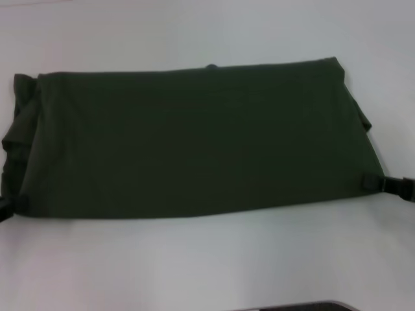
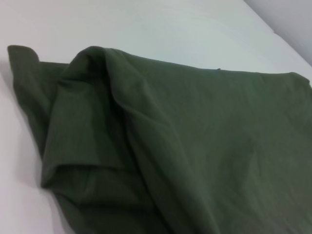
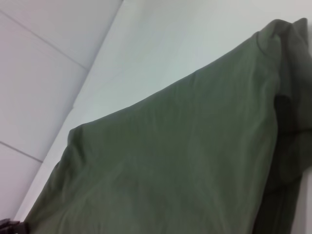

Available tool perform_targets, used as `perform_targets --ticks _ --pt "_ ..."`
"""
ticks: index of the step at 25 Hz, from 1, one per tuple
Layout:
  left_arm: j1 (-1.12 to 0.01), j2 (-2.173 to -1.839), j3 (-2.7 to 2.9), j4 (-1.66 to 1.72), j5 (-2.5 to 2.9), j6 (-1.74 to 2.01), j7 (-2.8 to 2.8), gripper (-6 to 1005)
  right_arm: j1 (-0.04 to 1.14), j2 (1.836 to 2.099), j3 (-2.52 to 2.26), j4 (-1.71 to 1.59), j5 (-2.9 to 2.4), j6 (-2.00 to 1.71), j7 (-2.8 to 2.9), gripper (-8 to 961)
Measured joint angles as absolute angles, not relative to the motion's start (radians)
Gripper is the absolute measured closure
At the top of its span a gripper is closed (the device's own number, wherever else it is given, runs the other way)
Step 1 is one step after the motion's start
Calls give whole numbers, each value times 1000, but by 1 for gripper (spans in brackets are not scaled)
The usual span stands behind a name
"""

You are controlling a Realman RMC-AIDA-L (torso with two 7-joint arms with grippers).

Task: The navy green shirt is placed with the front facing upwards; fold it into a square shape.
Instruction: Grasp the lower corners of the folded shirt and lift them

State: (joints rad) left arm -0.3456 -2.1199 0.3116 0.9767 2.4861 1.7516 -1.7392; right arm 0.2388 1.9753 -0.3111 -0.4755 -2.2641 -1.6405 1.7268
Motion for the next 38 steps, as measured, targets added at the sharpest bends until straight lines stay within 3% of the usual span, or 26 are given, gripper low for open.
perform_targets --ticks 16,38 --pt "-261 -2127 241 998 2487 1904 -1692 959 112 1971 -312 -474 -2270 -1718 1613 937" --pt "-245 -2137 241 984 2545 1903 -1667 908 94 1967 -267 -475 -2297 -1694 1624 930"
